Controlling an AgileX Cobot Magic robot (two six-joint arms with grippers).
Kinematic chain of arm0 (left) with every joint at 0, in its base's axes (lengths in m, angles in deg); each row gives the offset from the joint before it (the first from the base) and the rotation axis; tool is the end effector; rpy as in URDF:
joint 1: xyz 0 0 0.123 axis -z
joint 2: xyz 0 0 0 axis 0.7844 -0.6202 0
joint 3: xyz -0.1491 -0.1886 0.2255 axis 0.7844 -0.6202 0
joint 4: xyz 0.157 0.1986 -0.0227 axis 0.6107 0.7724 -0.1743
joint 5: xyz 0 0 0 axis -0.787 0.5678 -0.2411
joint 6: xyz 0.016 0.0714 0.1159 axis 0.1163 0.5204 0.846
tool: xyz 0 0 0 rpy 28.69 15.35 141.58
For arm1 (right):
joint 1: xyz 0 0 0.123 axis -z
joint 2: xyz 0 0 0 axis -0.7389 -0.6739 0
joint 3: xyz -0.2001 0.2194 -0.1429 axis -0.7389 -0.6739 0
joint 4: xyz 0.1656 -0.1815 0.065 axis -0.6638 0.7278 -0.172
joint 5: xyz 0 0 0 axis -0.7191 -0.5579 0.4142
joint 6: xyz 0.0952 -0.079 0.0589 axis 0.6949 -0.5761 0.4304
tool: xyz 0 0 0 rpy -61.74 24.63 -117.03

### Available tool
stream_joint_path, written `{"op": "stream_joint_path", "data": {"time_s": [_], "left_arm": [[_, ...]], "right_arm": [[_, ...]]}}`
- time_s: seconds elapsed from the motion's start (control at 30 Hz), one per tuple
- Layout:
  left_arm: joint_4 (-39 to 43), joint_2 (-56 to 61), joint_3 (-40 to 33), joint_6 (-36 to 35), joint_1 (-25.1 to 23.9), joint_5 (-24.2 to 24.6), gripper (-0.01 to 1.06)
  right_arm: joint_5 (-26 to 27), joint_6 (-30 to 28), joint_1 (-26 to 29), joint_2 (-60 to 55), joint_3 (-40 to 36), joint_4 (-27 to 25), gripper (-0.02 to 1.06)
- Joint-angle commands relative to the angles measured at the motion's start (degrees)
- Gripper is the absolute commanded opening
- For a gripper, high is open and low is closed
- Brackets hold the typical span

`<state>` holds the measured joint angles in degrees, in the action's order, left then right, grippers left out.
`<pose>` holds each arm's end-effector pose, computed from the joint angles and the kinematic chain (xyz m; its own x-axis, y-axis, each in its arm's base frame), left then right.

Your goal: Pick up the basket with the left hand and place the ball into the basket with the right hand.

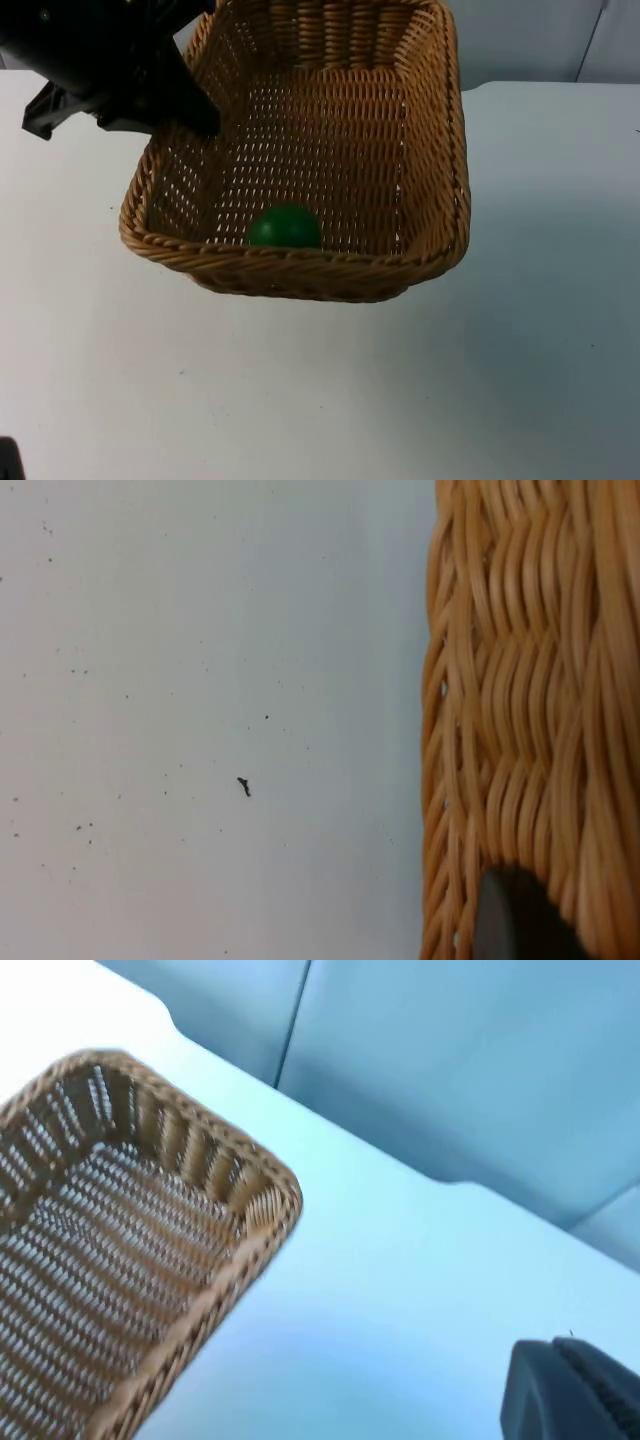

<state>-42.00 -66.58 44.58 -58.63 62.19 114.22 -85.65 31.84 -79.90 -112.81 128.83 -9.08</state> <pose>0.3736 -0.1487 0.2201 -0.9429 -0.0961 -0.3188 0.1343 0.7663 -0.6283 0.2727 0.1312 0.4943 -0.4967 -0.4986 -0.7105 -0.4429 0.8496 -0.2866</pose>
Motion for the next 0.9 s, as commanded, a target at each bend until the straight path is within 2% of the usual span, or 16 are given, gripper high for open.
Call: {"op": "stream_joint_path", "data": {"time_s": [0.0, 0.3, 0.63, 0.73, 0.87], "left_arm": [[-2.6, 0.0, -0.1, 0.1, -0.1, -0.4, 0.00], [-2.4, -6.2, -0.1, 0.1, -0.1, -0.4, 0.00], [-2.2, -11.4, -0.1, 3.1, -0.1, -8.1, 0.00], [-2.0, -12.2, -0.1, 3.1, -0.1, -8.9, 0.00], [-2.0, -12.9, -0.1, 3.1, -0.1, -9.4, 0.06]], "right_arm": [[-1.6, 0.4, -0.2, 1.3, 0.4, 0.1, 0.00], [-1.6, 0.4, -0.2, 2.5, 0.4, -3.0, 0.00], [-1.6, 0.4, -0.2, 2.5, 0.4, -4.0, 0.00], [-1.6, 0.4, -0.2, 2.5, 0.4, -4.0, 0.00], [-1.6, 0.4, -0.2, 2.5, 0.4, -4.0, 0.00]]}}
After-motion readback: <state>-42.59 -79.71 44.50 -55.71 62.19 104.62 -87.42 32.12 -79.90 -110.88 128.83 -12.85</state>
